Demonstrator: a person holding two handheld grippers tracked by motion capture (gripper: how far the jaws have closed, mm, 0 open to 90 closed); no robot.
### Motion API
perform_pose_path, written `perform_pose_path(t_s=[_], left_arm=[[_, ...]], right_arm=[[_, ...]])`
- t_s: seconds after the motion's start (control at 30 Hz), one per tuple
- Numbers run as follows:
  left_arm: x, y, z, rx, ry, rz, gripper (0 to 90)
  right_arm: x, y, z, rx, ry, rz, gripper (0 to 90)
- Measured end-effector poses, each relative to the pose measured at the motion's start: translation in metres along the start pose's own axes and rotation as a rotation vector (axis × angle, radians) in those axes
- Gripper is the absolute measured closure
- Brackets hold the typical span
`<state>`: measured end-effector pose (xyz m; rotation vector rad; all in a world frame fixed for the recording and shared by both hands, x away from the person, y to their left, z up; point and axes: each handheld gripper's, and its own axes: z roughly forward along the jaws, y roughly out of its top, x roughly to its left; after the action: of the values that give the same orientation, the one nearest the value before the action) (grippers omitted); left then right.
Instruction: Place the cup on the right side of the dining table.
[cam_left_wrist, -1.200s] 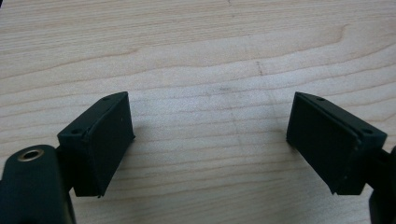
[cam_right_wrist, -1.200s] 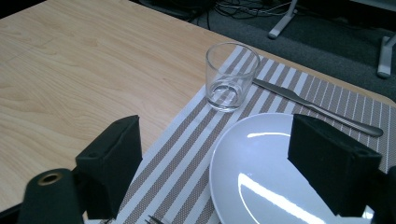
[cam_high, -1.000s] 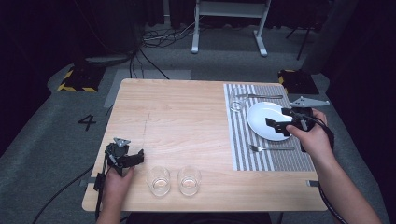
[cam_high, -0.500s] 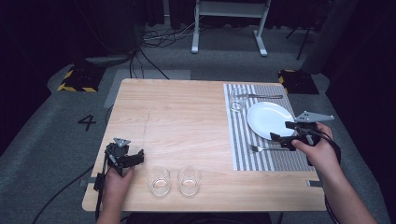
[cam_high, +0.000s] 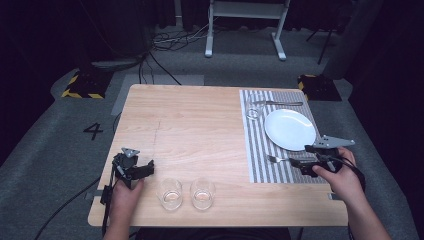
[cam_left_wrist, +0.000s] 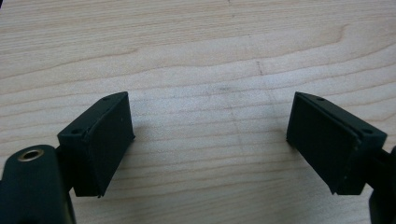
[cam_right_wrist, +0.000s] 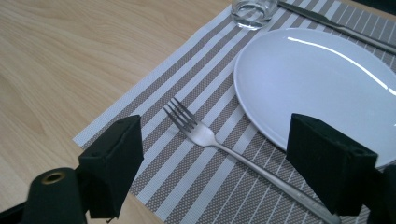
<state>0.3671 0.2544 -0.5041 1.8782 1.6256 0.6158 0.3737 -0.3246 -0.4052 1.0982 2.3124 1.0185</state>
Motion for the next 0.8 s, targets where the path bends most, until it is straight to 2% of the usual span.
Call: perform_pose_path(t_s=[0.33,0.67,0.8], left_arm=[[0.000,0.000,0.000,0.001,0.000,0.001,14.8],[0.000,0.000,0.000,0.000,0.000,0.001,14.9],[0.000,0.000,0.000,0.000,0.000,0.000,14.9]], right_arm=[[0.006,-0.024,0.005,0.008,-0.004,0.012,19.5],[0.012,-0.048,0.012,0.010,0.010,0.049,19.5],[0.013,-0.057,0.015,0.011,-0.004,0.062,19.5]])
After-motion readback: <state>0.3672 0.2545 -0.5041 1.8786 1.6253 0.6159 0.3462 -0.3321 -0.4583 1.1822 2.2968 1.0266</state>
